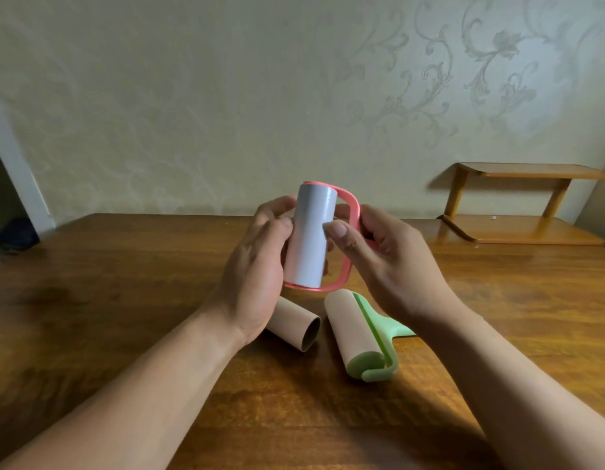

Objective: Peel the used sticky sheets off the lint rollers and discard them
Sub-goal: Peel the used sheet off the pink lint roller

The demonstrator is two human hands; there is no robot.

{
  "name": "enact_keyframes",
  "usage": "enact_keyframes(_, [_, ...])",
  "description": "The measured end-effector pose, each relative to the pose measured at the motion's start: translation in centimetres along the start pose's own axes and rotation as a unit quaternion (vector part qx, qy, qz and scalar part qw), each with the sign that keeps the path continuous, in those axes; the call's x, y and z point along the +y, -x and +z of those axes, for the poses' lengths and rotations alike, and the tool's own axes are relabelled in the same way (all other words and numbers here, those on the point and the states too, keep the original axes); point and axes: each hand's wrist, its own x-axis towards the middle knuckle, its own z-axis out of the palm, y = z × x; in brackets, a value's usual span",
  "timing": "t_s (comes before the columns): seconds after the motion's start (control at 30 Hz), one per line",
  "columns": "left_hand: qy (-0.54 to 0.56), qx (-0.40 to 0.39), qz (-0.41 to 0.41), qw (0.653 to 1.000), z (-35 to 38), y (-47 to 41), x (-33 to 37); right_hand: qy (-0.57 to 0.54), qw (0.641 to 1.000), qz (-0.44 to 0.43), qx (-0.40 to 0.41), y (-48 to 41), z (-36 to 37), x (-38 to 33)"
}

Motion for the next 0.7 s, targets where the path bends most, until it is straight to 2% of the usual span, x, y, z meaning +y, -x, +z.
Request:
enact_keyframes(0.27, [-0.098,0.009,0.039,0.994,0.2,0.4,1.2,0.002,1.0,0.009,-0.009,0.1,-0.3,-0.5])
enact_keyframes(0.7, [-0.125,0.006,0.079,0.989,0.7,1.2,1.9,-0.002,0.999,0.019,-0.049,0.2,-0.7,-1.2])
